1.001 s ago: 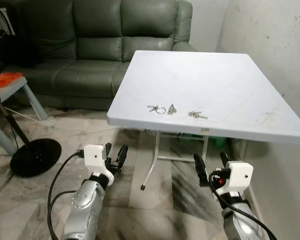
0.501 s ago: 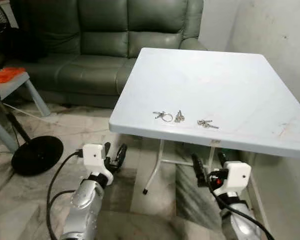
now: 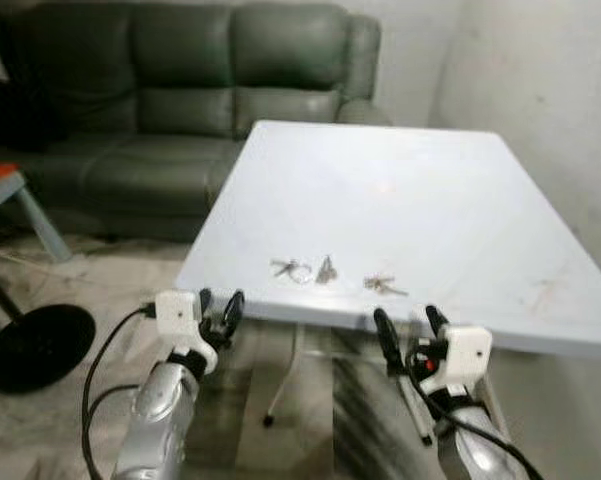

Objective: Hang keys on a hook

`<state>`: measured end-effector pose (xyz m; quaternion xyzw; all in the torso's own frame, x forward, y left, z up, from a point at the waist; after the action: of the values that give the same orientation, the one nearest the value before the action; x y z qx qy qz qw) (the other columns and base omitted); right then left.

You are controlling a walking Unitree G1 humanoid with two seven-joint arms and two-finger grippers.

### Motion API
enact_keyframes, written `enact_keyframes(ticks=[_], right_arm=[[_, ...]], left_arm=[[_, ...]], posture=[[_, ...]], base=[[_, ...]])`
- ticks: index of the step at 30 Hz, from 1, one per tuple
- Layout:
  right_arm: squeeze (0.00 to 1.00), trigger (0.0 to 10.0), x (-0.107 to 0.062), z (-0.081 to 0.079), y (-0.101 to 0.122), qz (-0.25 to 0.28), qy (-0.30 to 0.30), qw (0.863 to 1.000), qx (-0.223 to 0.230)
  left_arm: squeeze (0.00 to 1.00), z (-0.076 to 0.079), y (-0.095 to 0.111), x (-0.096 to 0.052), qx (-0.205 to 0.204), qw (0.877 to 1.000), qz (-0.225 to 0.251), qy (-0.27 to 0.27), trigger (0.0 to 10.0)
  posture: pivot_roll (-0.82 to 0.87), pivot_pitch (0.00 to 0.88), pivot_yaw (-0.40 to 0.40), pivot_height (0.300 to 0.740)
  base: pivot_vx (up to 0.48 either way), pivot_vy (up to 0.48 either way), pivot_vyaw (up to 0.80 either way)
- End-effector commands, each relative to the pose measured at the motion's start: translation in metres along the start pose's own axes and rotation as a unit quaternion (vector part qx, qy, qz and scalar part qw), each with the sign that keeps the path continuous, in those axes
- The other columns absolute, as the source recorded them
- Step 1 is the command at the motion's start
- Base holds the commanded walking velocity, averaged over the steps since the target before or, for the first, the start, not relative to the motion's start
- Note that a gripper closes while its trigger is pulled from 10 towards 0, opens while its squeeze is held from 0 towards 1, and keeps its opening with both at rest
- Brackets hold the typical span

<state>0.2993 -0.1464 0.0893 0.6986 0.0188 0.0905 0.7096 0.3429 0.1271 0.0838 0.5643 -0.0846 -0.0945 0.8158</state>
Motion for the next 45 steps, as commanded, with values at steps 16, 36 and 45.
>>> enact_keyframes(ticks=[16, 36, 45], right_arm=[[0.00, 10.0, -0.002, 0.006, 0.000, -0.006, 0.003, 1.000, -0.016], [0.00, 10.0, 0.032, -0.008, 0.009, -0.026, 0.107, 0.988, -0.103], [0.00, 10.0, 0.051, -0.016, 0.017, -0.036, 0.152, 0.982, -0.103]], left_arm=[[0.00, 0.008, -0.003, 0.001, -0.011, 1.000, -0.003, -0.002, 10.0], [0.00, 0.037, -0.015, -0.019, -0.004, 0.999, -0.015, -0.052, 10.0], [0.00, 0.048, -0.015, -0.032, 0.009, 0.998, -0.016, -0.063, 10.0]], posture=[[0.01, 0.030, -0.003, 0.740], [0.03, 0.070, -0.016, 0.740], [0.05, 0.115, -0.042, 0.740]], base=[[0.213, 0.000, 0.00], [0.000, 0.000, 0.00], [0.000, 0.000, 0.00]])
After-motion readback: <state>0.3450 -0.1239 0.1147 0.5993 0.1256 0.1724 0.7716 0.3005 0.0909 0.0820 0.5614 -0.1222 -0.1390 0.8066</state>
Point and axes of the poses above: a point about 5 cm out from each wrist's last joint towards the gripper, its own x axis pointing out of the wrist towards the gripper, its own y axis along the axis of the wrist's last joint, z = x × y, the point moved 5 cm from there along x, pointing out of the wrist towards the gripper, and after that the axes turned 8 degrees about -x, right-handed, at the moved point
